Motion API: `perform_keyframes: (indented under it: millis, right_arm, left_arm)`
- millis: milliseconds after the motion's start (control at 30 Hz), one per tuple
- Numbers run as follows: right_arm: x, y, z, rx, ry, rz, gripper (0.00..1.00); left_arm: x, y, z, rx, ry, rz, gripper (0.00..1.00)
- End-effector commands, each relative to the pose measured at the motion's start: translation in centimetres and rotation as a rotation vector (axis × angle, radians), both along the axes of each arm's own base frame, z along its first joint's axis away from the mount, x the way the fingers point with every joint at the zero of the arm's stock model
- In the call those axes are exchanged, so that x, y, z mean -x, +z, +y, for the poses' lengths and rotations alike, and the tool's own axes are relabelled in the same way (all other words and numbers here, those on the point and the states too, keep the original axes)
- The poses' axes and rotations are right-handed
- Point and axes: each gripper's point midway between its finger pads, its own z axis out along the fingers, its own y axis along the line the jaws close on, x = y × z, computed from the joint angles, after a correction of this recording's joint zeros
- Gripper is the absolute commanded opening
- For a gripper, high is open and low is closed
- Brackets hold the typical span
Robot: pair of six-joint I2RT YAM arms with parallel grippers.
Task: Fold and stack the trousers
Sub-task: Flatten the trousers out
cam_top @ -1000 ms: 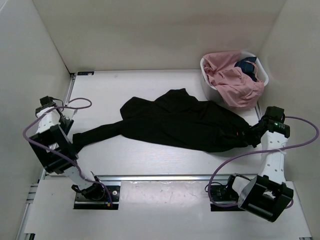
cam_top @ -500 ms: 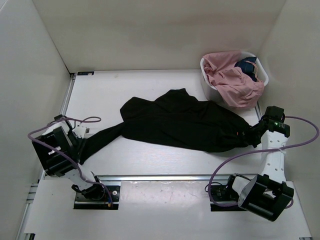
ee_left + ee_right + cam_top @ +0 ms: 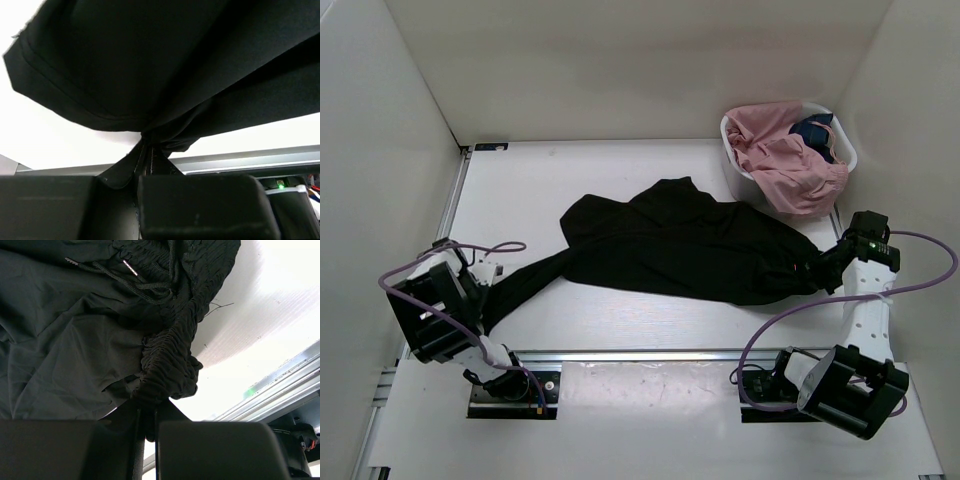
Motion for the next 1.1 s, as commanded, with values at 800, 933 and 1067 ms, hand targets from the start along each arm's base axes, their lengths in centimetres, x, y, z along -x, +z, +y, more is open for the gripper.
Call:
perform_keyframes:
  millis: [800,933,1067]
  right_arm:
    - [-3.9,6.8,-3.7,0.007,-0.077,-0.157,0.0]
    - [-0.4,2.1,-2.0,-0.032,-0.086,-0.052,0.0]
    - [3.7,-1.0,-2.1,0.023,-0.132,0.086,0.0]
  left_arm:
    - [-15.3,17.7,12.6,-0.495,-0.024,-0.468,0.14]
    - [-12.1,13.5,11.6,-0.45,-0.035,-0.375,0.14]
    - [-7.9,10.3,11.4,-0.412,-0.004,-0.283,0.14]
